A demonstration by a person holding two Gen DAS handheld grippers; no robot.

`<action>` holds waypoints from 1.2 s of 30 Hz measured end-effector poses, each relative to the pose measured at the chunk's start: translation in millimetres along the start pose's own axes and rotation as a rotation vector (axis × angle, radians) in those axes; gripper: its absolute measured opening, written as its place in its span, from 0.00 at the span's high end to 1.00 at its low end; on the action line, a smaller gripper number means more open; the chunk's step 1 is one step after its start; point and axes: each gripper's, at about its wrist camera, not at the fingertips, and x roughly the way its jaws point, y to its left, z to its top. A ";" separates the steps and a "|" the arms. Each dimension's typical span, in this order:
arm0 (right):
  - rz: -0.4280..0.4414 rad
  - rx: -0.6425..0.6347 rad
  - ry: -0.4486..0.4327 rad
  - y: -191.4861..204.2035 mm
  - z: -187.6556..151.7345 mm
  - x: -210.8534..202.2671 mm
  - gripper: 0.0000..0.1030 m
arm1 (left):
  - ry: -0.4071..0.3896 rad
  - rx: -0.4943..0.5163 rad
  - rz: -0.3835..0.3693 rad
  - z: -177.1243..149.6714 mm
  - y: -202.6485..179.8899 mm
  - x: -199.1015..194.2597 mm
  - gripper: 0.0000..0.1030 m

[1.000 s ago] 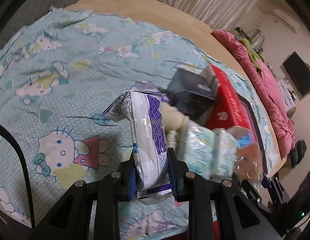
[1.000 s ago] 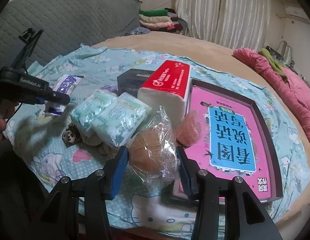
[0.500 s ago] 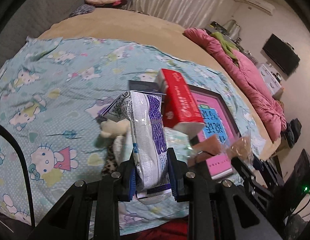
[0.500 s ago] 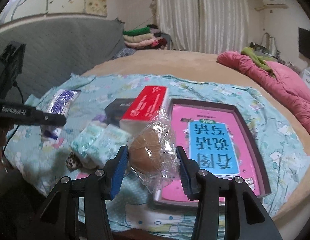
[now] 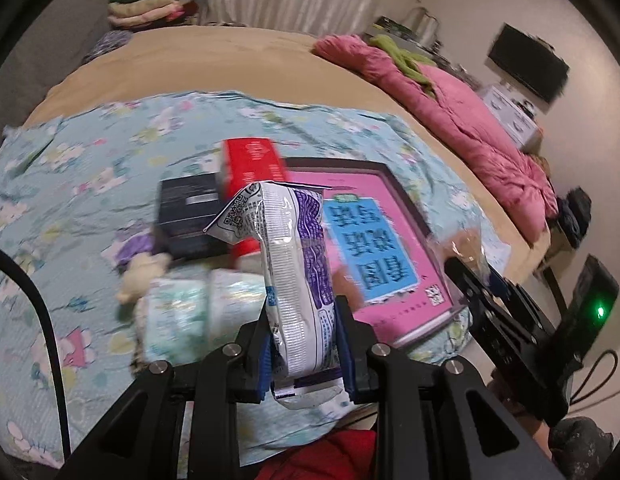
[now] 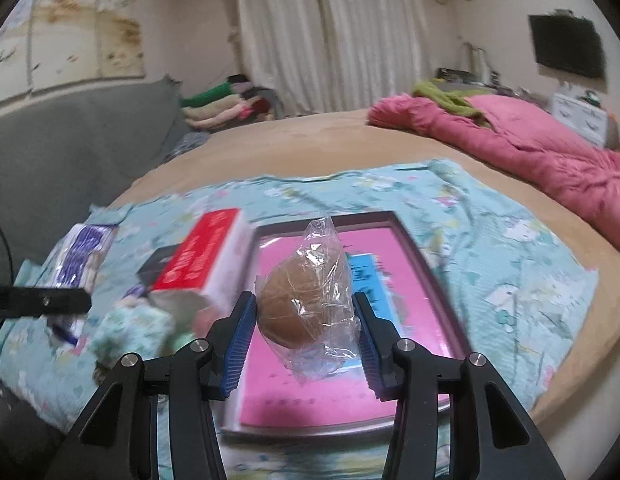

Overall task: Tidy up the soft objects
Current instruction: 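Carry the wipes packet and bagged bun over the pink book tray with both tools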

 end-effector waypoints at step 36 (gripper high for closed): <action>-0.034 0.200 0.225 -94.7 -23.3 53.0 0.51 | 0.348 0.259 0.090 7.5 -124.4 144.3 0.73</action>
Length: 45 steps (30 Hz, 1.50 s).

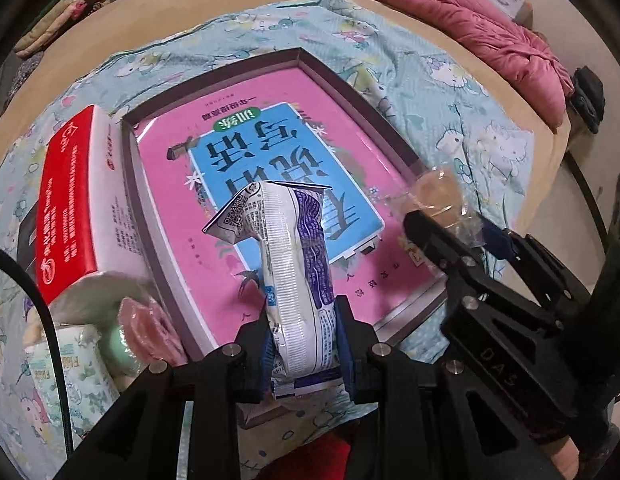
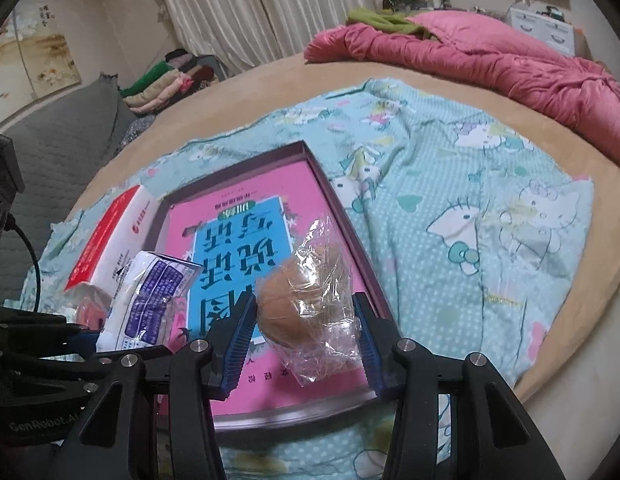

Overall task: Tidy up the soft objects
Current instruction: 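Carry the wipes packet and bagged bun over the pink book tray with both tools, then lower the wipes packet onto the pink book and open the left tool while the right tool releases the bun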

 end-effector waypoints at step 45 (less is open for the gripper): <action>-0.008 0.103 0.025 -16.3 -0.5 6.4 0.42 | 0.010 -0.015 0.001 0.8 3.2 7.0 0.49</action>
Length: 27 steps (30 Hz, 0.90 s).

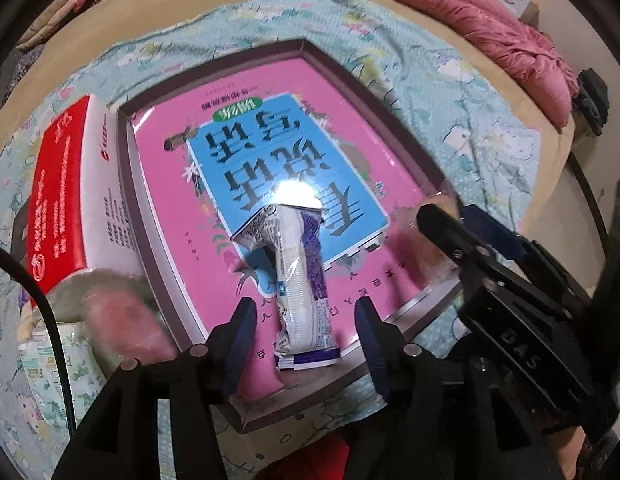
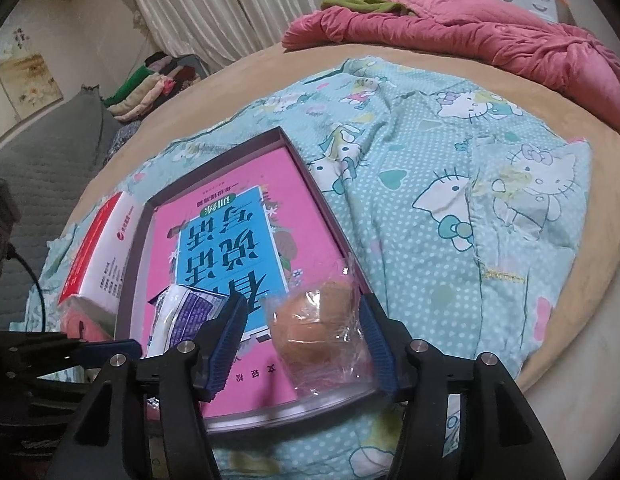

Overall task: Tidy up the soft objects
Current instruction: 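Lower the wipes packet onto the pink book and open the left tool while the right tool releases the bun, then move both tools back over the pile of items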

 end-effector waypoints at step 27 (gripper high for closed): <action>-0.066 -0.023 -0.140 13.6 9.9 -34.1 0.28 | -0.182 -0.043 0.005 -22.4 13.0 -64.2 0.33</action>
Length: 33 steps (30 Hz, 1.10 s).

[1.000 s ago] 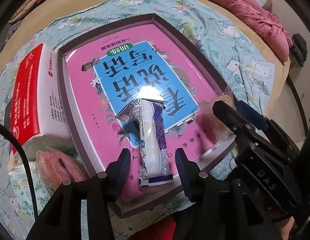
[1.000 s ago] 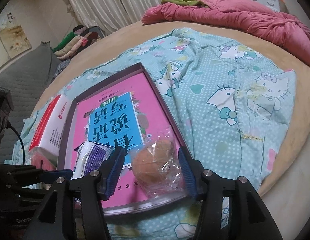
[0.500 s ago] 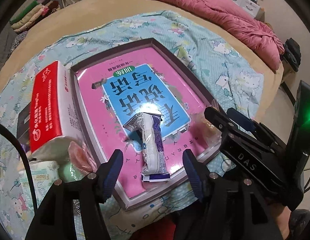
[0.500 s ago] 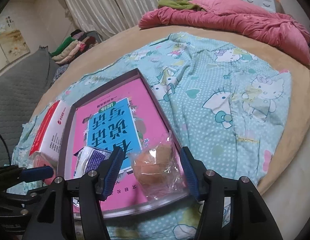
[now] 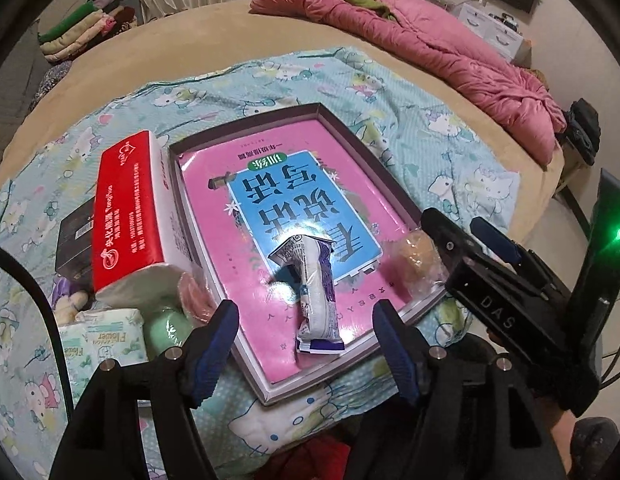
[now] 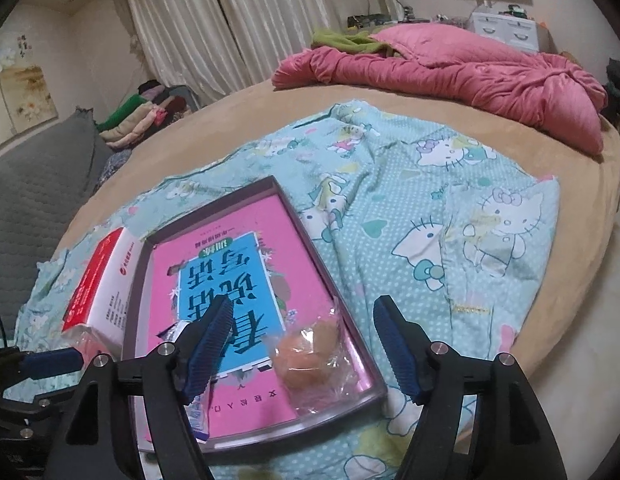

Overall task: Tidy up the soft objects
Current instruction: 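Move both tools back over the pile of items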

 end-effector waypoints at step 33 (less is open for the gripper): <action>0.073 -0.246 -0.104 113.1 17.5 -76.1 0.24 | -0.199 -0.175 0.071 -33.8 99.7 -107.7 0.27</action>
